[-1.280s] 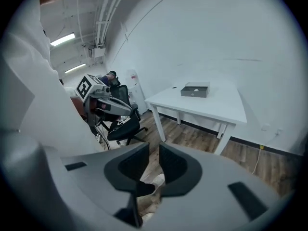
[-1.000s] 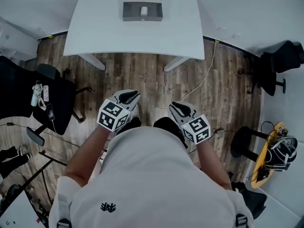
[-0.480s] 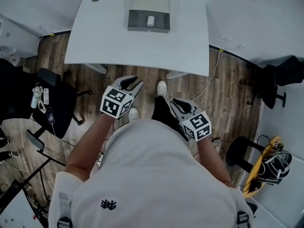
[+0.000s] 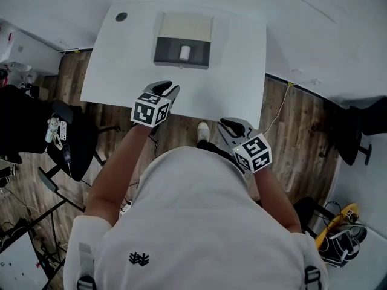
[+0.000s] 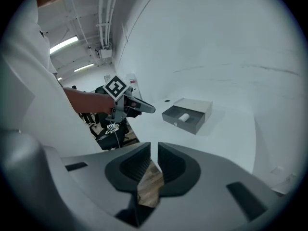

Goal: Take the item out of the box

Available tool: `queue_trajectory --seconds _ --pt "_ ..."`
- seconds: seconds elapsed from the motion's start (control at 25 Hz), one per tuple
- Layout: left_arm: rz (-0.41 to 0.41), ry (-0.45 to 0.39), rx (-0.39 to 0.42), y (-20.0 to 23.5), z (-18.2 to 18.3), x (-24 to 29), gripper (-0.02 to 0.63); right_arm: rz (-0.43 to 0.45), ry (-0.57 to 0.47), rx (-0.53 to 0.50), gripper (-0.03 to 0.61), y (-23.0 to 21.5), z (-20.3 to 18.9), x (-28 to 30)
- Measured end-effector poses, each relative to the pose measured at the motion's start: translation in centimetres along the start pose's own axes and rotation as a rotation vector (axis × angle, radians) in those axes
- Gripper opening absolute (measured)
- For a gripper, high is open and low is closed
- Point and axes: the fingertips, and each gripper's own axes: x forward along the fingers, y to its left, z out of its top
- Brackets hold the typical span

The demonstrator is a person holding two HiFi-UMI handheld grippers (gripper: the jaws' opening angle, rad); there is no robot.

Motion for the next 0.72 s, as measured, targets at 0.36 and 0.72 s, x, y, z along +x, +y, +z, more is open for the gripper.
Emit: queue_trajectory --seconds 0.36,0.72 --pt "0.115 0.134 -0.025 4.9 4.1 8.8 0.150 0.005 -0.014 0.052 0.048 -7.5 -0.8 -1.7" --pt "0.221 0.320 -0.051 9.8 2.8 13.4 0.181 0.003 -0.004 0.123 0.048 -11.6 -2.7 -2.7"
